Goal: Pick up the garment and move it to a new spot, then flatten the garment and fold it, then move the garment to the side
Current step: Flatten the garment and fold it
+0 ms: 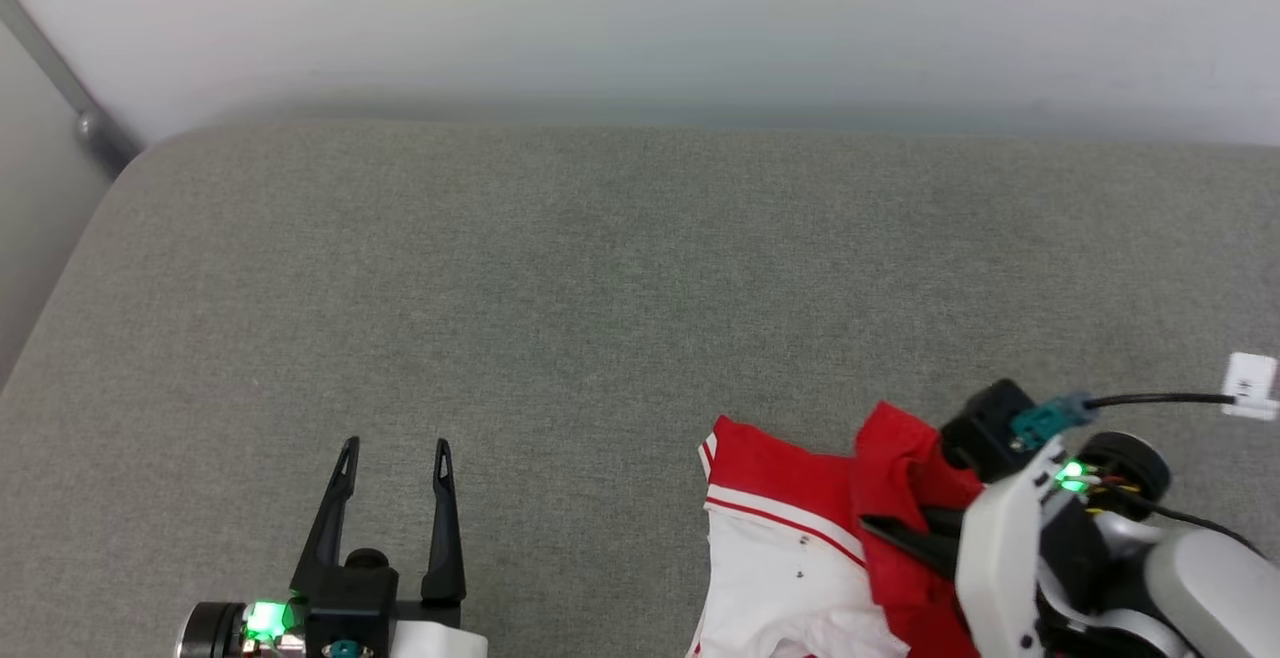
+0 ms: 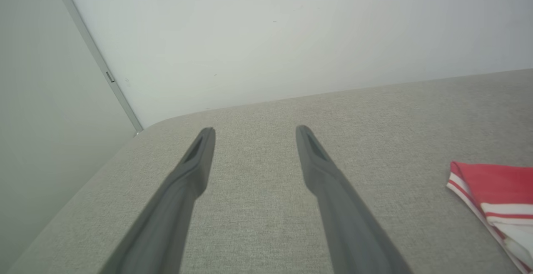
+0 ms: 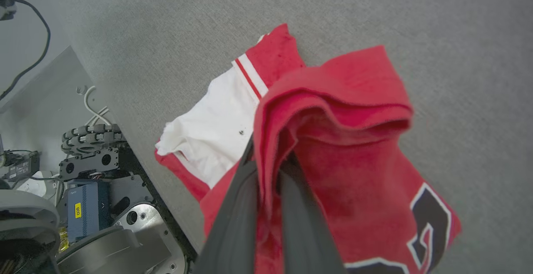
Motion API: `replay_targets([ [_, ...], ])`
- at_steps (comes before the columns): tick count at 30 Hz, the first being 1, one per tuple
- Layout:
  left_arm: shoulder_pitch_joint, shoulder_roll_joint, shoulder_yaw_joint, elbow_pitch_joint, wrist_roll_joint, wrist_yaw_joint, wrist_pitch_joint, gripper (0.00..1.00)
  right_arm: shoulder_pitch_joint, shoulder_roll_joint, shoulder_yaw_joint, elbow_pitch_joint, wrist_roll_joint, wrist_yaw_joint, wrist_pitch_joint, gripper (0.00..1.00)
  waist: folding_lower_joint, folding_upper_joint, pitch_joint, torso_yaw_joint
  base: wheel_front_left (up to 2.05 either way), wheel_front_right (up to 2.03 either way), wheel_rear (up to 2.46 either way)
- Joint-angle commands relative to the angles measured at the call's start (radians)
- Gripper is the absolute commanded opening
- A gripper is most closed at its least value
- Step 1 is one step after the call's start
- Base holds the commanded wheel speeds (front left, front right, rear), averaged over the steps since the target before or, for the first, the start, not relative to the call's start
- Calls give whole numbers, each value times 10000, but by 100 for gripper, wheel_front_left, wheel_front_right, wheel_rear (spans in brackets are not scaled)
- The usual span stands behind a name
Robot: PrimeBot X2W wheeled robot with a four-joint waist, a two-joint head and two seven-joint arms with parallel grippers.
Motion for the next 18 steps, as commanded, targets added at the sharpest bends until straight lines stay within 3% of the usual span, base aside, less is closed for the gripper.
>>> replay_targets([
  [1,-175,-13,1,-34,86,-64,-23,100,-373,270,322,142,-82,-7,42,0,-1,0,132,92,0,0,0],
  [7,-454,-172,-48,-29,100,-122,-25,100,-1997,1644,2106,1861,-212,-7,-18,0,-1,0,499,294,0,0,0],
  [12,-591,-269,-94,35,96,-135,-23,100,-2579,2078,3559,3275,-295,-7,-71,0,-1,0,676,449,0,0,0],
  [16,-603,-298,-59,67,80,-133,-23,100,-2913,2215,4139,4112,-167,-10,-572,0,-1,0,670,476,0,0,0],
  [18,-502,-290,13,99,63,-105,-23,100,-3091,2196,4351,4281,-164,-8,-885,36,-1,0,573,413,0,0,0],
])
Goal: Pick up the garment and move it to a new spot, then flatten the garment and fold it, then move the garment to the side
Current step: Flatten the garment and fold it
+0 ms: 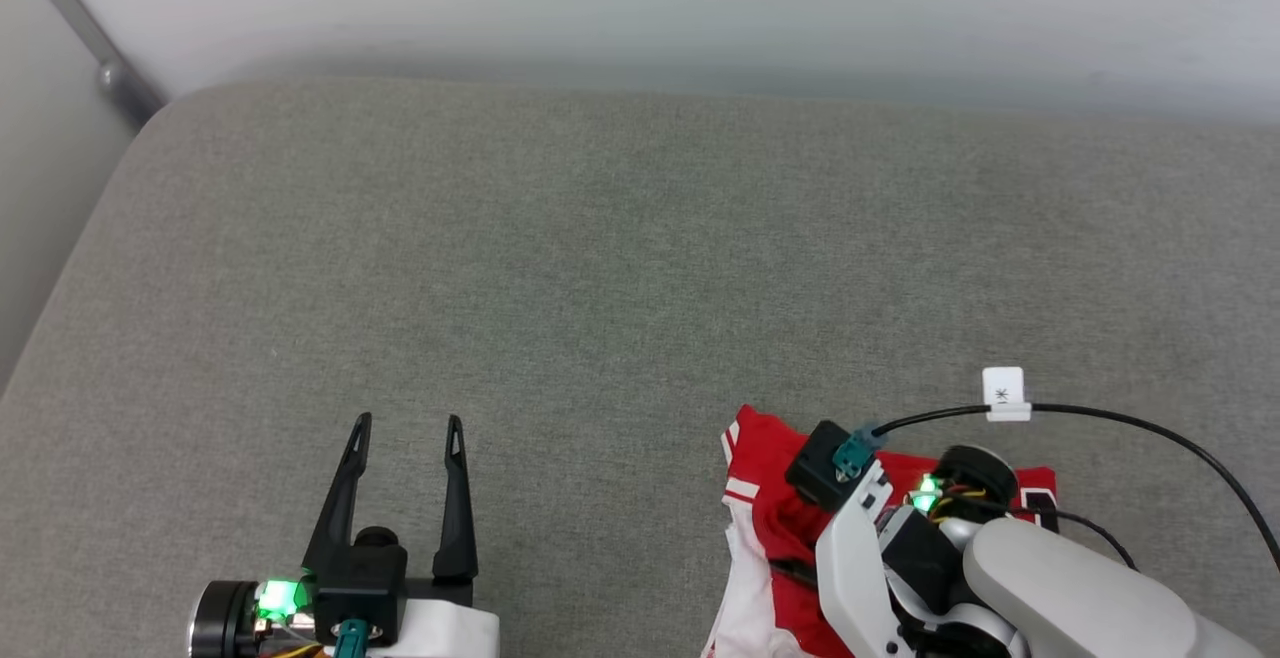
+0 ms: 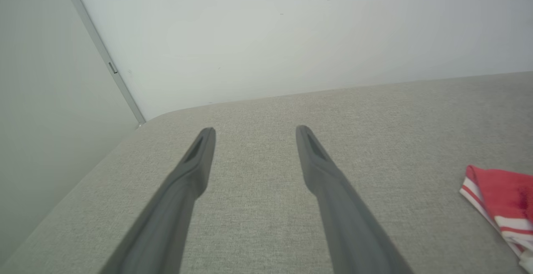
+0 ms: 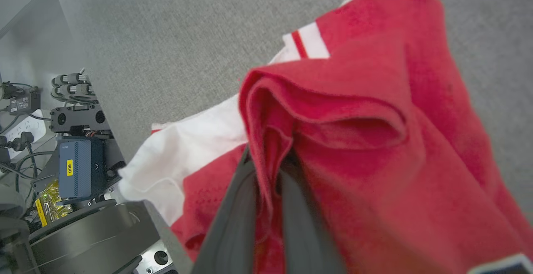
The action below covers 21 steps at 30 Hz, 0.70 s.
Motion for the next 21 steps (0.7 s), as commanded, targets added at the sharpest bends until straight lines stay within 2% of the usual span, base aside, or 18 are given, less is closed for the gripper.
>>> replay_targets([
  [1,66,22,45,20,-2,41,-23,100,-181,-29,-18,5,27,-12,-126,76,-1,0,-89,-63,0,0,0],
  [2,134,34,68,32,-14,46,-21,100,-262,-90,-1,-52,36,-10,-356,100,-1,0,-162,-103,0,0,0],
  [5,268,59,126,55,-44,22,-21,100,-416,-411,-135,-381,-66,-10,-1191,100,-1,0,-433,-258,0,0,0],
  [8,445,82,220,15,-64,5,-21,100,-487,-868,-723,-794,-332,-10,-2152,100,-1,0,-670,-450,0,0,0],
  [13,678,100,371,-64,-91,-52,-21,100,-123,-1409,-2630,-958,-1321,-10,-3915,100,-1,0,-961,-777,0,0,0],
  [17,842,77,422,-113,-121,-125,-21,100,558,-1122,-4535,-637,-2471,-10,-5285,100,-1,0,-1148,-987,0,0,0],
  [21,976,57,491,-128,-132,-204,-21,100,1522,-484,-6460,-280,-3682,-12,-6412,100,-1,0,-1334,-1112,0,0,0],
])
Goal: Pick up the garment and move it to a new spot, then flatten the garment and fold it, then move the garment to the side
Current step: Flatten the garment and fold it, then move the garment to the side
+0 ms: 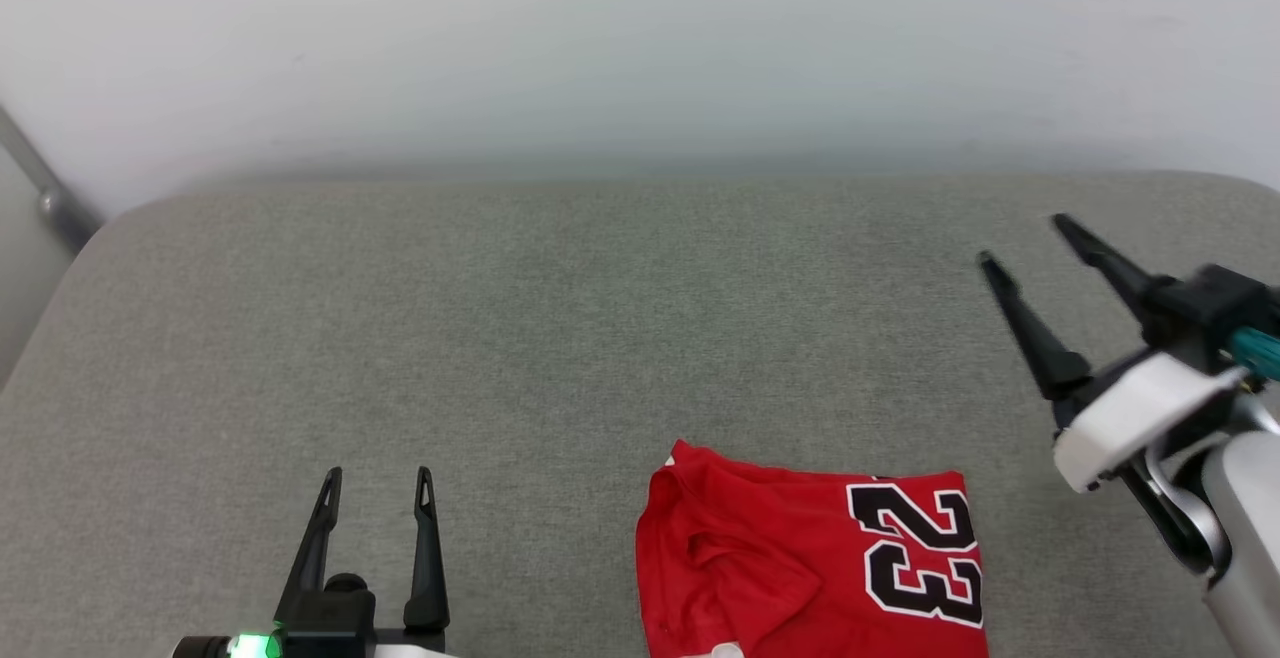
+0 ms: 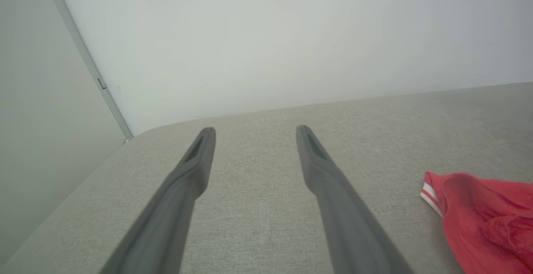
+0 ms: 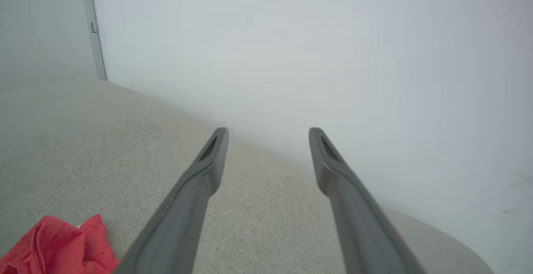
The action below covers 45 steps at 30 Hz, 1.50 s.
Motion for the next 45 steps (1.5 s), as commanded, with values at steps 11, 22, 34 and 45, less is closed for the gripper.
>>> replay_targets([
  [11,369,-75,160,-116,-3,-217,-21,100,2915,2449,-3541,-909,-2032,-8,-1271,100,0,0,-243,-156,0,0,0],
  [22,593,-206,240,-206,-38,-434,-21,100,5452,4244,-4744,-2654,-2304,-8,-1267,100,0,0,-392,-23,0,0,0],
  [34,789,-339,342,-262,2,-510,-21,100,6542,4501,-4609,-3091,-2115,-8,-1269,100,0,0,-451,13,0,0,0],
  [45,759,-402,476,-234,23,-605,-21,100,5501,4352,-4627,-3449,-2629,-8,-1270,100,0,0,-391,25,0,0,0],
])
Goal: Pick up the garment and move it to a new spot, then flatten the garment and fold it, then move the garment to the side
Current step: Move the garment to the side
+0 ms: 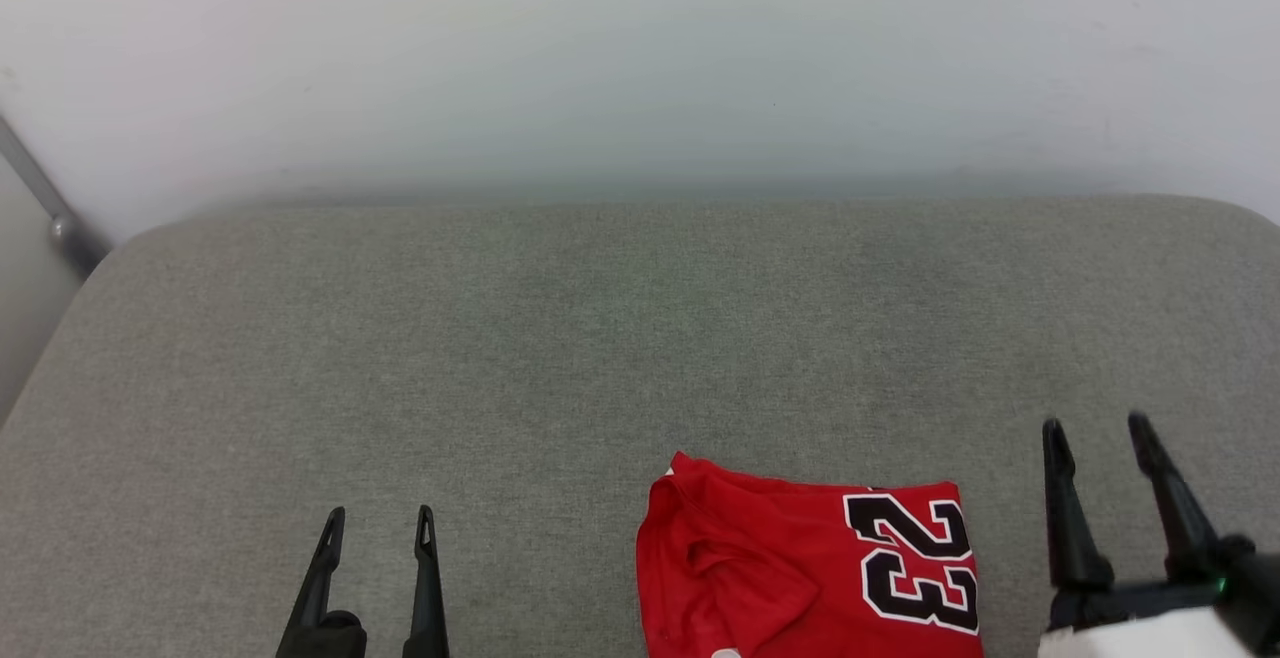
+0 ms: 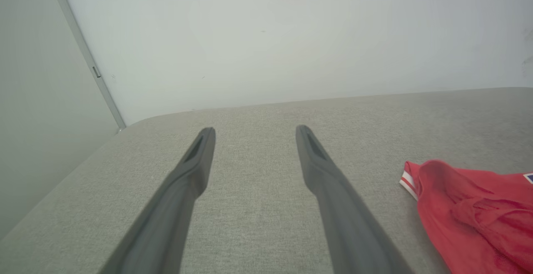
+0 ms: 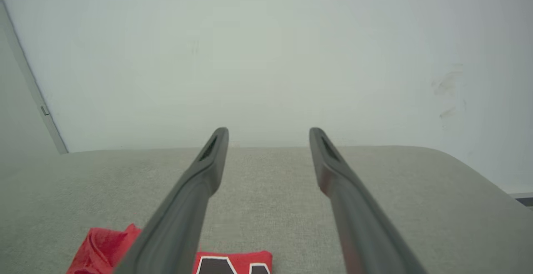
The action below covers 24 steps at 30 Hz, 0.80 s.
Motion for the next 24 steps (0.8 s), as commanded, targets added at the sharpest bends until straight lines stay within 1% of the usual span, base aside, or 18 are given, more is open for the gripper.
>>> replay_targets([
  [1,12,-9,50,-4,49,-19,-21,100,-452,-227,-26,-126,-85,-8,-16,100,0,0,29,-21,0,0,0],
  [4,-65,-31,52,19,51,-56,-21,100,-1331,-766,-44,-125,-103,-8,25,100,0,0,92,-28,0,0,0],
  [6,-134,-49,50,37,65,-82,-21,100,-1998,-1271,74,-30,10,-8,430,100,0,0,133,-20,0,0,0],
  [8,-187,-57,60,37,77,-89,-21,100,-2630,-1791,278,-8,299,-8,1073,100,0,0,185,-4,0,0,0],
  [9,-187,-57,60,37,77,-89,-21,100,-2630,-1791,278,-8,299,-8,1073,100,0,0,185,-4,0,0,0],
  [12,-188,-69,69,35,97,-110,-21,100,-3238,-2614,823,307,1207,-8,2750,100,0,0,262,19,0,0,0],
  [16,-331,-116,32,-1,105,-134,-21,100,-3724,-4117,1912,608,3045,-8,5601,100,0,0,510,67,0,0,0],
  [19,-470,-144,24,-26,96,-148,-21,100,-3822,-5157,2681,580,4539,-8,7451,100,0,0,756,86,0,0,0],
  [21,-547,-157,31,-25,101,-157,-21,100,-3802,-5751,3053,542,5471,-8,8506,100,0,0,937,94,0,0,0],
  [24,-761,-180,6,-35,122,-175,-21,100,-3712,-6302,3343,671,6549,-8,9645,100,0,0,1237,152,0,0,0],
])
